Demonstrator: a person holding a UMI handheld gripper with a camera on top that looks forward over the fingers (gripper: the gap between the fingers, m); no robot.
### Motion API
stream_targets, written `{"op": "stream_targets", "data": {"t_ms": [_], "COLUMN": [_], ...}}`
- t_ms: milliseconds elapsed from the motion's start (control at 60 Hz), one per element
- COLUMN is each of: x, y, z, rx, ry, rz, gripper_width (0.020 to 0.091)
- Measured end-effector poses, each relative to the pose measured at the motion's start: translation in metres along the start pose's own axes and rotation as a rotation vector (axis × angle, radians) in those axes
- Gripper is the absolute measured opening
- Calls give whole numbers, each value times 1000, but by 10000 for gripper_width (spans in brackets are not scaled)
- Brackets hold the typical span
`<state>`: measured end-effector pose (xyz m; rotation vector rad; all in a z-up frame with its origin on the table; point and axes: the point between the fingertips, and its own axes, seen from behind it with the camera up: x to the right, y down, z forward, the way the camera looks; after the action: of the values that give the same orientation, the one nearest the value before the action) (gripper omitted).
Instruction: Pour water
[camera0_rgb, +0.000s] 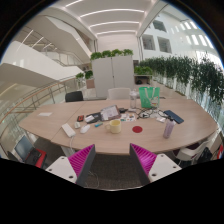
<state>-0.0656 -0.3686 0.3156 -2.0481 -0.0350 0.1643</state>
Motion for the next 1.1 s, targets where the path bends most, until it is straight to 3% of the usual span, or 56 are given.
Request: {"op": "stream_targets", "data": {"t_ms": [183, 317, 667, 900, 1000, 1100], "x": [11, 56, 285, 423, 456, 463], "y": [1, 15, 76, 50, 35, 27], "z": [19, 53, 235, 329, 361, 396], "rx": [14, 18, 131, 203, 215, 224], "ry": [46, 80, 224, 323, 353, 308], "rz": [18, 39, -122, -5, -10, 10], "gripper_width": [753, 753, 752, 757, 756, 749]}}
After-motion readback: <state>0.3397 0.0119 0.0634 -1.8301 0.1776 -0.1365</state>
